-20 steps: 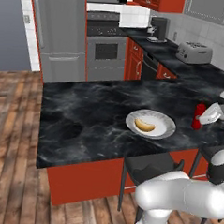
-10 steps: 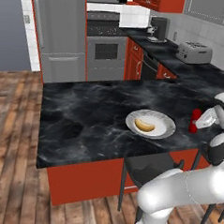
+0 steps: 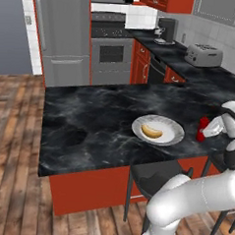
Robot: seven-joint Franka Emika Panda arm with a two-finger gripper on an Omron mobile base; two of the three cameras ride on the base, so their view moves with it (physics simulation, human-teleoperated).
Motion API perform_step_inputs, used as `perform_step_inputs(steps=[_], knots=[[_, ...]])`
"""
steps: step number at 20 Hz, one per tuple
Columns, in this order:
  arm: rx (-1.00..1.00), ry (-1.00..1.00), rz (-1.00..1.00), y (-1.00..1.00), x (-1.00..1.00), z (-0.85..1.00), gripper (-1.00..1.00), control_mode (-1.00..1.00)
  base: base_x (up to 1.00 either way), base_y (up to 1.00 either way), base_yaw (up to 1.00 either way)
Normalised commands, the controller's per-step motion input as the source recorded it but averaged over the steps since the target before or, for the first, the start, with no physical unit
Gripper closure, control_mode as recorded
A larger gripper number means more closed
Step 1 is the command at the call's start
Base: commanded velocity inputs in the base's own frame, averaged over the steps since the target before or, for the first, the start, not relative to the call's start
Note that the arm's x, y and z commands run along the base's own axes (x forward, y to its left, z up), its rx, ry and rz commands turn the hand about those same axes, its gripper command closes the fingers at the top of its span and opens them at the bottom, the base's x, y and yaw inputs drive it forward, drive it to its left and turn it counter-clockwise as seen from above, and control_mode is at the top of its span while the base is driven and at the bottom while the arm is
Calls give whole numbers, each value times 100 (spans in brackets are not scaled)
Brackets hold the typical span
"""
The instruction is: Move the hot dog bun to the plate on the dining table and place the condiment next to that plate. Then navigate to the fridge and take the sausage and place it on the plate as well.
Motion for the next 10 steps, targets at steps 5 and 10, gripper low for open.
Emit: perform_step_inputs(steps=[5,10], knots=[[0,0,0,-7,13,-15,100,-100,0,0,0],[0,0,0,0,9,-20,100,-100,0,0,0]])
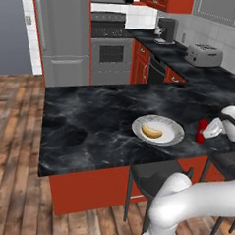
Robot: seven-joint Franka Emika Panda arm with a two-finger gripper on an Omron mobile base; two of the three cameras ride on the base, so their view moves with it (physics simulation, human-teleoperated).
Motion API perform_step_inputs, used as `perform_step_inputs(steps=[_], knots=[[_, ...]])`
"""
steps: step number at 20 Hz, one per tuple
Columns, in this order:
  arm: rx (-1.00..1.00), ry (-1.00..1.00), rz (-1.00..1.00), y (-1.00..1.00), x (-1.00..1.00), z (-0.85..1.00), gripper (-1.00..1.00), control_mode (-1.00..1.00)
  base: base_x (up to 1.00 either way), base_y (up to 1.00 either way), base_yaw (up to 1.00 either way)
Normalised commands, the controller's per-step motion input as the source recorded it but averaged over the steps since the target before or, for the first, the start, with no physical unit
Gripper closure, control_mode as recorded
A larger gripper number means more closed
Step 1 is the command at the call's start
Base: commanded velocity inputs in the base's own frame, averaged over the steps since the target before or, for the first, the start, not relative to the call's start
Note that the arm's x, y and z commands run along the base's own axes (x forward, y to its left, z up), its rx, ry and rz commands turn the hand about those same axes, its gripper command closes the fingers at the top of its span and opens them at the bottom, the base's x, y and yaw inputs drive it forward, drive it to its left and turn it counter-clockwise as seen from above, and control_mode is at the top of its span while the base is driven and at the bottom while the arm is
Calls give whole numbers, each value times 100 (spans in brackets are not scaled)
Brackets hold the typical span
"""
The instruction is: Move the hot dog bun to the plate on the dining table and place the condiment next to that plate. Then navigate to the fridge and take the sausage and place it on the plate as well.
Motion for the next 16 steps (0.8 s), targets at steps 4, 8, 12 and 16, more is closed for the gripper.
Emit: perform_step_inputs(steps=[4,8,12,16], knots=[[0,0,0,0,6,-15,100,-100,0,0,0],[0,0,0,0,13,-11,100,-100,0,0,0],[3,0,5,4,36,-1,100,-100,0,0,0],[2,0,8,0,37,-19,100,-100,0,0,0]])
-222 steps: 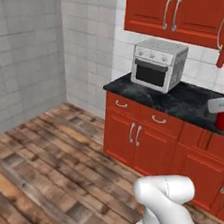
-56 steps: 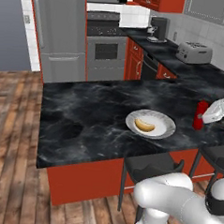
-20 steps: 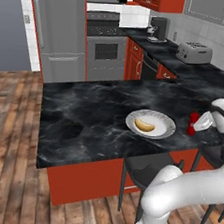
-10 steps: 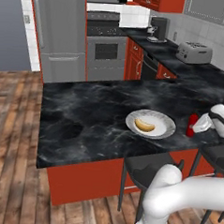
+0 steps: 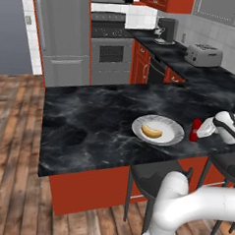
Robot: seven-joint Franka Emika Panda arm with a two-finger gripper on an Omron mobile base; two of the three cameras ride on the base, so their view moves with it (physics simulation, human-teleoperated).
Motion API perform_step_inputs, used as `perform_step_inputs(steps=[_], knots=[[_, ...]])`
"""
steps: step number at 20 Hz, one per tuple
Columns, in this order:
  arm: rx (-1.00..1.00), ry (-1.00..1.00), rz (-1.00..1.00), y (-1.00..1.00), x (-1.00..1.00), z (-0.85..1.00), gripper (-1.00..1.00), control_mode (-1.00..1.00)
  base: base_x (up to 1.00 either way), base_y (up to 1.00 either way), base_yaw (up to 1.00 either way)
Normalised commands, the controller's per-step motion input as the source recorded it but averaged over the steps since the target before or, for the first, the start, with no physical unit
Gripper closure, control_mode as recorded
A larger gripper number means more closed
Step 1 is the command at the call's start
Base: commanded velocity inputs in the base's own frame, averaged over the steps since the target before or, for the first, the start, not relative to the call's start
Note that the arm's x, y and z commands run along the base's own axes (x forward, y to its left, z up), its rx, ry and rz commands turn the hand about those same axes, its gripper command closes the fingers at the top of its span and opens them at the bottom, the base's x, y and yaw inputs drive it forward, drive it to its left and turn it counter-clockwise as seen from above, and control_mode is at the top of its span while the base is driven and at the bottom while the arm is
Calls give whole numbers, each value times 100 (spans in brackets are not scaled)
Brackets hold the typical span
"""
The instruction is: Move the hot dog bun to the plate on the dining table and place the condiment next to that plate. Then navigate to the fridge and take the sausage and place it on the plate as well.
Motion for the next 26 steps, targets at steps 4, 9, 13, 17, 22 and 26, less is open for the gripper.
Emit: perform_step_inputs(steps=[4,9,13,17,22,26], knots=[[0,-1,5,-1,30,-21,100,-100,0,0,0],[0,0,3,-1,33,-26,100,-100,0,0,0],[0,0,0,0,12,-6,-100,-100,0,0,0],[0,0,0,0,-5,0,-100,-100,0,0,0],[0,0,0,0,-42,22,-100,-100,0,0,0],[0,0,0,0,-36,62,-100,-100,0,0,0]])
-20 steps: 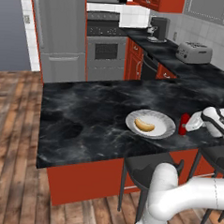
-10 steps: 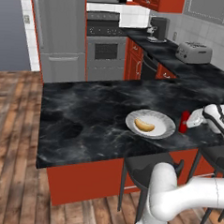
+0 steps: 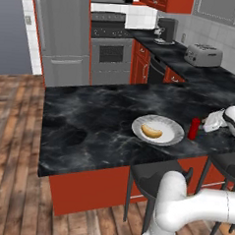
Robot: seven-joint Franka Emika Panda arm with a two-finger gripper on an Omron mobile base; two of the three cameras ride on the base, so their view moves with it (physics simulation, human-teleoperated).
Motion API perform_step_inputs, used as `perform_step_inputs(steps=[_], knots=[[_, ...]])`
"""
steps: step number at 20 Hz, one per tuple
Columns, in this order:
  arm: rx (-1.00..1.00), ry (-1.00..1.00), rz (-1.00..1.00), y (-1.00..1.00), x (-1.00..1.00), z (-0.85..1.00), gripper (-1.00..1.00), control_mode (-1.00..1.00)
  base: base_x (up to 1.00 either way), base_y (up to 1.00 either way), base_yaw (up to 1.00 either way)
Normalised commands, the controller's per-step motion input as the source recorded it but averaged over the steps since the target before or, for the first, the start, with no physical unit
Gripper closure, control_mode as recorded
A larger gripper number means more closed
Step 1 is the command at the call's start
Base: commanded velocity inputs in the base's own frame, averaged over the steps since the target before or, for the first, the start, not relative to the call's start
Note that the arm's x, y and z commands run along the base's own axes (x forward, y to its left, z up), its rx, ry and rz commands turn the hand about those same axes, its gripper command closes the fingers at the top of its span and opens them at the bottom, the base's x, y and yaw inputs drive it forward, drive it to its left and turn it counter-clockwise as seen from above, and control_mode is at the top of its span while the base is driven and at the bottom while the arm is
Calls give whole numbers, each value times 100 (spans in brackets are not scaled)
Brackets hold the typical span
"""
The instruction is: Move the hot dog bun to the plate on the dining table and place the condiment next to that plate. Then navigate to the fridge and take the sausage and place it on the plate as well.
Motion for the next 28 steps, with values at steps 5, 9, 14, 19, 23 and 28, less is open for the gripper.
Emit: perform_step_inputs(steps=[5,9,14,19,23,28], knots=[[-4,0,0,4,-46,98,-100,-100,0,0,0],[-16,0,0,34,-65,100,-100,-100,0,0,0],[-33,1,1,81,-68,100,-100,-100,0,0,0],[-44,0,10,99,-55,78,-100,-100,0,0,0],[-48,-2,21,91,-51,66,-100,-100,0,0,0],[-47,0,28,78,-55,43,-100,-100,0,0,0]])
